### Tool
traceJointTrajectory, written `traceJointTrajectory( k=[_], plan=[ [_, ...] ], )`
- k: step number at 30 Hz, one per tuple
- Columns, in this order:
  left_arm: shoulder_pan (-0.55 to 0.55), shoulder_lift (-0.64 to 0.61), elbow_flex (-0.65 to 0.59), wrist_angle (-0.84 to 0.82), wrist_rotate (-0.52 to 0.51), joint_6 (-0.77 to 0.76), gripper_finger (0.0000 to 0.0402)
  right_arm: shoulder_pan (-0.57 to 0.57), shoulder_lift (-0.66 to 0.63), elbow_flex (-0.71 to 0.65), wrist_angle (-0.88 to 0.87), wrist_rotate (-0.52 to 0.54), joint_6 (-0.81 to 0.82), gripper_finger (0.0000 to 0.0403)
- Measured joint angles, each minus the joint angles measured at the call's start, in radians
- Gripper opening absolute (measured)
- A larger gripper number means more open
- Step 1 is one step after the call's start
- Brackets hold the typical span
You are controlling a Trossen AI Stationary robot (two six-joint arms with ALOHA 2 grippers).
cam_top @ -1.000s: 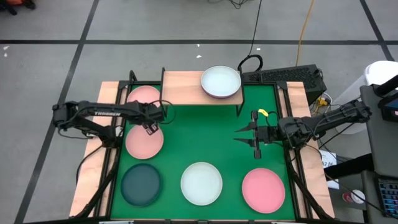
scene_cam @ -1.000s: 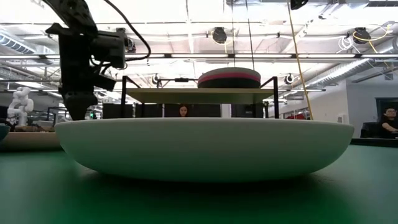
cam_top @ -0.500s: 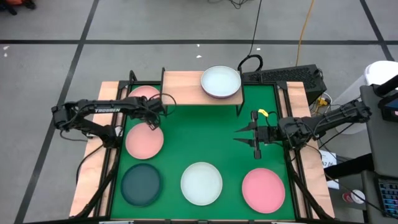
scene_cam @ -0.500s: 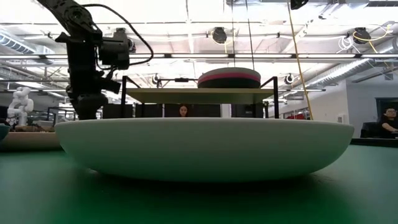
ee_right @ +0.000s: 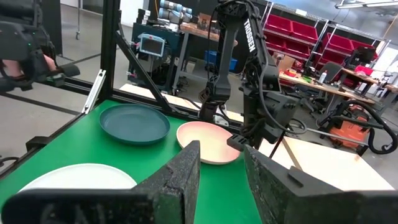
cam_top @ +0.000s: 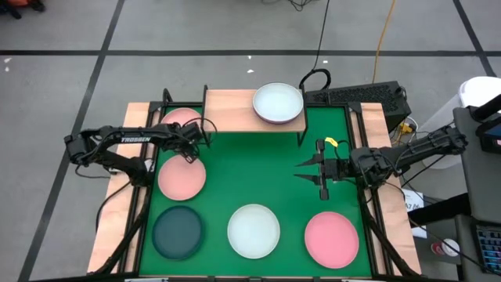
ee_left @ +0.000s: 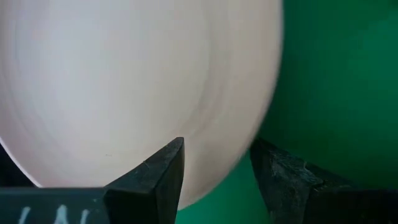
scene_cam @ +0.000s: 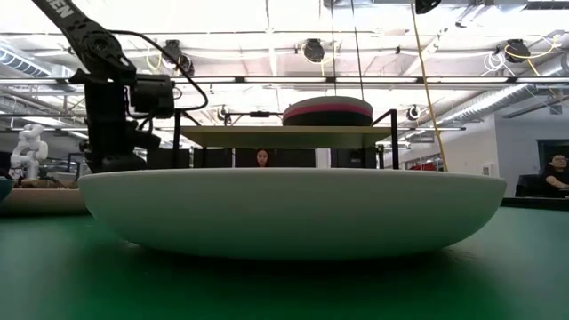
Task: Place and stack plates onto a shelf
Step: Stack the top light orange plate on top of white plate on the shelf
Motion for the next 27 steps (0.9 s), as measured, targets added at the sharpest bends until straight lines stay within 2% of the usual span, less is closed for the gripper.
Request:
traceJointTrajectory(
  k=[3,9,12,16,22,27],
  plan=[
    [0.014,0.000,-0.001,0.003,-0.001,0.000,0.0158,0.000,0.000,0.000,0.000,0.000,0.000,0.0110],
    [0.016,0.000,-0.001,0.013,0.003,-0.005,0.0051,0.000,0.000,0.000,0.000,0.000,0.000,0.0110],
    [0.010,-0.005,0.003,0.006,-0.013,-0.029,0.0015,0.000,0.000,0.000,0.000,0.000,0.000,0.0110],
    [-0.016,-0.025,0.017,-0.062,0.001,-0.099,0.0011,0.000,0.000,0.000,0.000,0.000,0.009,0.0110],
    [-0.096,-0.102,0.107,-0.232,-0.002,-0.236,0.0010,0.000,0.000,0.000,-0.008,0.000,0.022,0.0110],
    [-0.167,-0.186,0.182,-0.312,-0.021,-0.296,0.0010,0.000,0.000,0.000,-0.007,0.000,0.030,0.0110]
  ],
)
